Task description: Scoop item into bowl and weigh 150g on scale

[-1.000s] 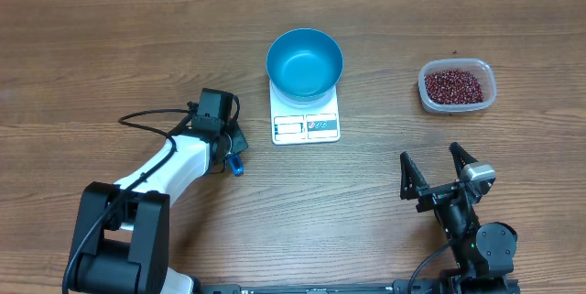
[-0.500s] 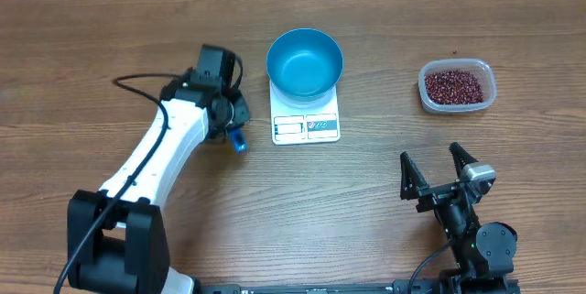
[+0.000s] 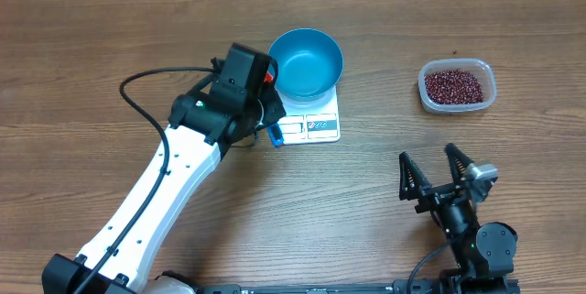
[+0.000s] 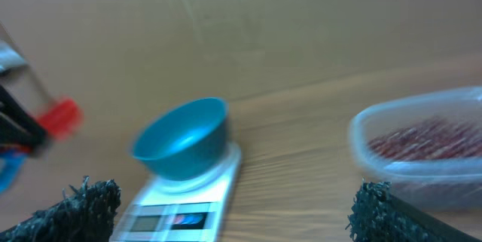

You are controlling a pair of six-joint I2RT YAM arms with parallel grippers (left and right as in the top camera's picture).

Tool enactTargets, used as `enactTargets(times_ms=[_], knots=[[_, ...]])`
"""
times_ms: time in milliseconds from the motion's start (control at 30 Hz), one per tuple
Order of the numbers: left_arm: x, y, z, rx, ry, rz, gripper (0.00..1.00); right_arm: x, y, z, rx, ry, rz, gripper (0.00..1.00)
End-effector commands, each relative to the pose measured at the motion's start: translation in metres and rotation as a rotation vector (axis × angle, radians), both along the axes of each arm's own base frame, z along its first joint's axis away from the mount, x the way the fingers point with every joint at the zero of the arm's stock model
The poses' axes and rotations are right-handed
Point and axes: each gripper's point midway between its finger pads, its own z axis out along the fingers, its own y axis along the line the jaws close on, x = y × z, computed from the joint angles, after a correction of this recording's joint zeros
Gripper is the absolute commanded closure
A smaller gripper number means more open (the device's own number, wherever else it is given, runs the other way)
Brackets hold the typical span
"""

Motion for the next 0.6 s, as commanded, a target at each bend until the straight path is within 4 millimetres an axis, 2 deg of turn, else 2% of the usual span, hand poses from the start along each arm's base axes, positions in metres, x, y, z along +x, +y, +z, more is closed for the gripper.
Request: enactTargets(times_ms=[0, 67, 100, 267, 467, 567], knots=[[-0.007, -0.021, 0.013, -0.172, 0.064, 0.119, 0.96, -0.007, 0.019, 0.0, 0.388, 0.135, 0.115, 0.0], [-0.016, -0.035, 0.015, -0.274, 0.141, 0.186, 0.96, -0.014, 0.033, 0.0, 0.605, 0.247, 0.203, 0.0], [-0.018, -0.039, 0.015, -0.294, 0.158, 0.199, 0.96, -0.015, 0.035, 0.0, 0.631, 0.262, 0.213, 0.0], [-0.025, -0.052, 0.016, -0.325, 0.185, 0.226, 0.96, -0.015, 0.034, 0.005, 0.648, 0.247, 0.216, 0.0], [-0.03, -0.058, 0.016, -0.318, 0.184, 0.207, 0.96, -0.026, 0.052, 0.005, 0.594, 0.269, 0.336, 0.0], [-0.03, -0.058, 0.016, -0.318, 0.184, 0.207, 0.96, -0.043, 0.07, 0.022, 0.475, 0.182, 0.495, 0.0]])
